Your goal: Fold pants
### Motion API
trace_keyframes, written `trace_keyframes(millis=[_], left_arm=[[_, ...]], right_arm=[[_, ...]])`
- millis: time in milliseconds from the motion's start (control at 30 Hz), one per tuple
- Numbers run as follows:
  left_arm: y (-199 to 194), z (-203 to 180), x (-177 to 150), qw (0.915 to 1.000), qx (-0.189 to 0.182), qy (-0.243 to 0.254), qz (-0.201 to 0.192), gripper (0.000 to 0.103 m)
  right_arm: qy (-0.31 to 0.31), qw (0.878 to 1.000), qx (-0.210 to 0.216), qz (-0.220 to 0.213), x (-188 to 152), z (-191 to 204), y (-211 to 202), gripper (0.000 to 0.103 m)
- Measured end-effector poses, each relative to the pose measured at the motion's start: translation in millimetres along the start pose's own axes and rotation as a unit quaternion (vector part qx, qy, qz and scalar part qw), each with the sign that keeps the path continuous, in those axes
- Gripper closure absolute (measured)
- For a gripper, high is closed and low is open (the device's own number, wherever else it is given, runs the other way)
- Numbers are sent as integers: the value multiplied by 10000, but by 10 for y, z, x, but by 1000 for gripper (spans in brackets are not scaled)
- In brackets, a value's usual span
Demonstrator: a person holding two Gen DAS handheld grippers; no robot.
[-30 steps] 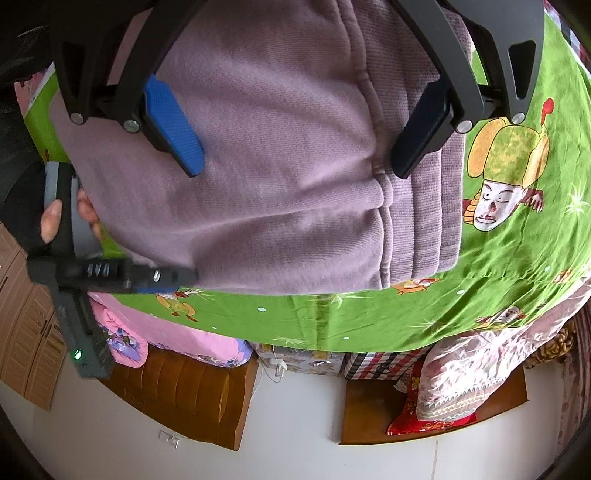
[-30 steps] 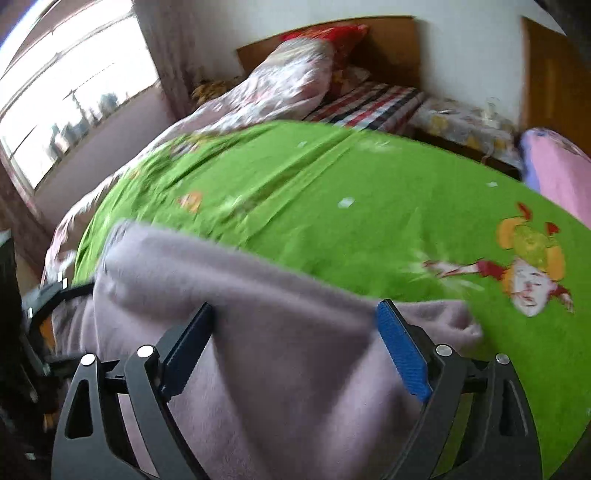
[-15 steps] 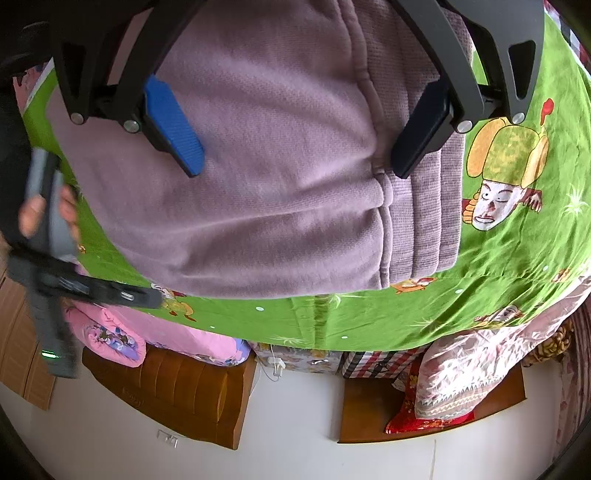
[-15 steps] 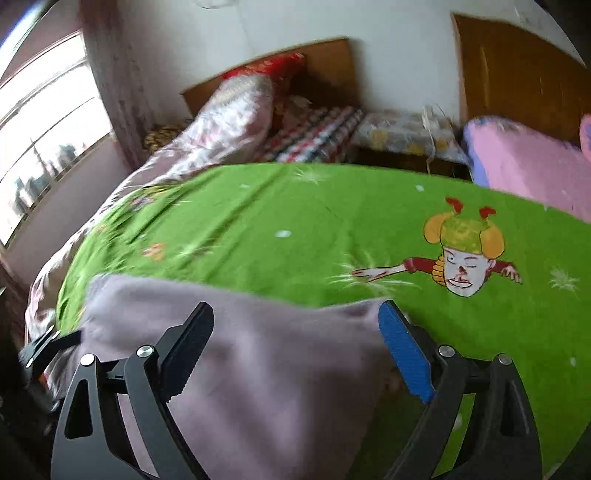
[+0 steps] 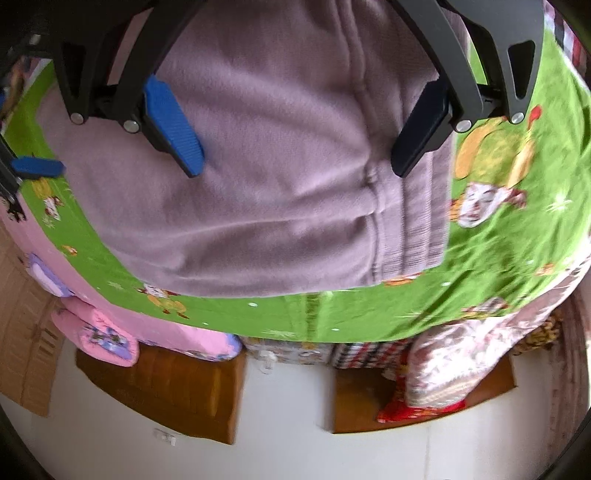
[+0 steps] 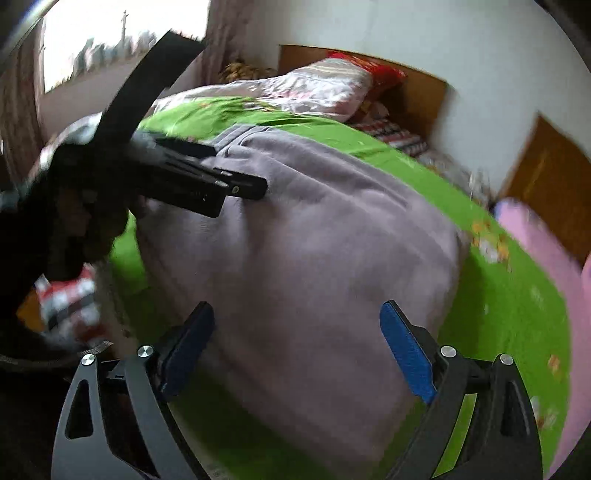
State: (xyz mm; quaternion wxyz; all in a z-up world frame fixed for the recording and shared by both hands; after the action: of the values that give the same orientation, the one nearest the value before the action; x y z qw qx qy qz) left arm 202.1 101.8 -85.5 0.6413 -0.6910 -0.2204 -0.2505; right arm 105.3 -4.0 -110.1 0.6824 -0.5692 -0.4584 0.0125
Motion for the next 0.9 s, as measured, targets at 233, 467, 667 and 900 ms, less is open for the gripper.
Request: trace_keyframes(millis=[233, 467, 667, 900], left_arm=[[-653, 76, -206, 9946, 676, -559, -546, 2], [-1989, 208, -55, 9662, 1217, -732, -2152, 2], [-2316, 290, -41, 9496, 1251, -1199, -2611, 2], [-1801, -207, -331, 9714, 902, -858, -2021, 2]], right_arm=[[514, 9969, -397, -438, -251, -39, -508, 14], [1715, 9639, -981, -1785, -312, -417, -1521, 6], [2000, 9419, -1160, -2439, -259, -620, -1852, 4], [1728, 9616, -1025, -1869, -480, -293, -1373, 4]])
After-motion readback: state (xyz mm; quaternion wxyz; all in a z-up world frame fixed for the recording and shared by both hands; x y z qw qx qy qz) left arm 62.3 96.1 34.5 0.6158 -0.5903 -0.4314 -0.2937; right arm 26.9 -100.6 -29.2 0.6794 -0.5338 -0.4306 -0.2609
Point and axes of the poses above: each gripper's, at about its wrist camera, not at the fingertips, and y roughly the way its jaws point, z to its left, x to its top, the point moved 10 cm from there along y, roughly the way its jaws point, and after that the axes turned 6 degrees about z, right-handed, at the moved point
